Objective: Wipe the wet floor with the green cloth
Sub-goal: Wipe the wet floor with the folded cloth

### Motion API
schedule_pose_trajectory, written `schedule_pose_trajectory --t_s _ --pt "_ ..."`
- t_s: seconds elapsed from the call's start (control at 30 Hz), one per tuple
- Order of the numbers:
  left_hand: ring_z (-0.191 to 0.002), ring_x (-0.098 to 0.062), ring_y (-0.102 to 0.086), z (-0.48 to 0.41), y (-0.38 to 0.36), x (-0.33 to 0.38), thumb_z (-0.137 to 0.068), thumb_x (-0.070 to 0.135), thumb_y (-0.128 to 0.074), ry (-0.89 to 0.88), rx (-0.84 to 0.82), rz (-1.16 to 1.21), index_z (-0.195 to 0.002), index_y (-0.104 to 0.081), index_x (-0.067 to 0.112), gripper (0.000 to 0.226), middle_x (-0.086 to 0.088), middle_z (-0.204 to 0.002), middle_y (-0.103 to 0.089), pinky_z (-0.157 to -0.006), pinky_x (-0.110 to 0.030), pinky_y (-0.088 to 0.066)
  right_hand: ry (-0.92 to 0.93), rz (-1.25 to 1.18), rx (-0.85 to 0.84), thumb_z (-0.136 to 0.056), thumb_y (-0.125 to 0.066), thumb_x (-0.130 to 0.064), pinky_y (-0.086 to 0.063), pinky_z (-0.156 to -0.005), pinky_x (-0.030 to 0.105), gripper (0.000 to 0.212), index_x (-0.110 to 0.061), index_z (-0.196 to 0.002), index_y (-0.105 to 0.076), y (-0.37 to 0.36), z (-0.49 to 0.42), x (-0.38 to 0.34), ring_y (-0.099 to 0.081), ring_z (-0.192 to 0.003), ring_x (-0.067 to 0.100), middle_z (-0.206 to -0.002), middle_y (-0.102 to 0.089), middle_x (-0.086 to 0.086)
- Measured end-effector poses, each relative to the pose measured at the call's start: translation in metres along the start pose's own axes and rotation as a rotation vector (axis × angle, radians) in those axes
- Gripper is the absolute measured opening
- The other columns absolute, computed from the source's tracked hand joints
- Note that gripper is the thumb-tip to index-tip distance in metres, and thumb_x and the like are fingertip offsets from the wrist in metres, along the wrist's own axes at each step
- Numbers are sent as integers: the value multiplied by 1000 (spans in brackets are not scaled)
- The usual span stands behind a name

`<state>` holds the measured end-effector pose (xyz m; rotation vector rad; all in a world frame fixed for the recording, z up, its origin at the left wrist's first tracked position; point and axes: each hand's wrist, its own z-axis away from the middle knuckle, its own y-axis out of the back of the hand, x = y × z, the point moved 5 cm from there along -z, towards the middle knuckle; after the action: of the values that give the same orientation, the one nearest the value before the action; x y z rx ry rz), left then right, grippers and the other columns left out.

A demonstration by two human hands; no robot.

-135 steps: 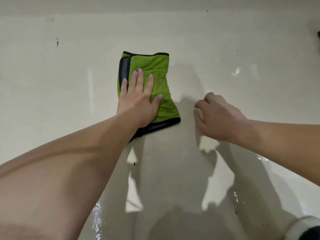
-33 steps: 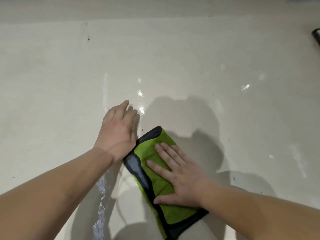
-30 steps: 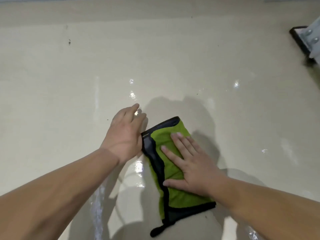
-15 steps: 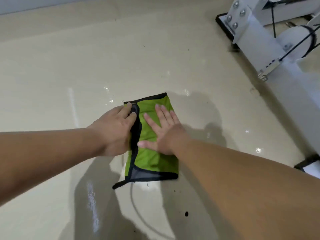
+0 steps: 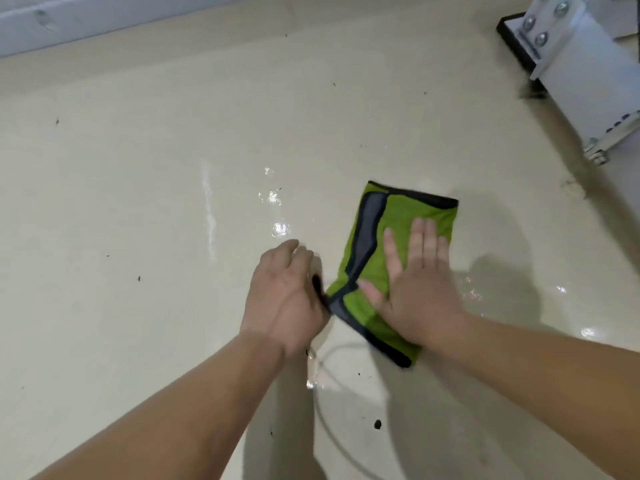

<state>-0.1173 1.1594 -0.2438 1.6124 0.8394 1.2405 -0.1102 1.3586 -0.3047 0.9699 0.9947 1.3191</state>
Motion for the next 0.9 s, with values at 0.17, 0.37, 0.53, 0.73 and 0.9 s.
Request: schedule_pose_trajectory --t_s 0.17,0.37,0.53,0.73,0.9 --pt "-73 -30 -54 21 -17 -16 -72 13 -46 80 -226 -22 -69 -67 17 21 0 -75 -57 -60 -34 -39 418 -12 16 -90 -25 -83 -7 -124 62 100 -16 -164 -13 -25 59 -39 11 -155 45 -166 7 33" --pt "-68 -31 -55 -1 -28 27 -65 12 -54 -65 -296 -18 -65 -69 15 15 -3 -70 -58 -53 -37 -47 436 23 -8 -91 -18 -86 -4 -124 51 97 -22 -164 -9 -16 44 4 10 -157 33 -170 6 20" --pt "-101 -31 -53 -35 -40 89 -85 16 -55 -188 -343 -45 -108 -71 16 28 -6 -108 -61 -84 -41 -44 132 -1 -47 -80 7 -91 6 -127 45 104 -28 -162 12 0 25 70 23 -155 27 -168 23 15" --pt "-98 -32 -54 -65 -58 137 -77 23 -36 -237 -349 4 -108 -72 16 48 -6 -109 -64 -86 -43 -47 -287 -110 -17 -80 2 -93 7 -128 44 107 -27 -163 12 10 8 171 19 -156 27 -169 21 13" --pt "-98 -30 -53 -63 -62 156 -74 21 -36 -245 -354 45 -110 -71 16 51 -4 -111 -64 -86 -44 -48 -455 -136 -29 -84 0 -89 8 -127 46 104 -22 -163 12 10 11 206 19 -156 31 -169 21 17"
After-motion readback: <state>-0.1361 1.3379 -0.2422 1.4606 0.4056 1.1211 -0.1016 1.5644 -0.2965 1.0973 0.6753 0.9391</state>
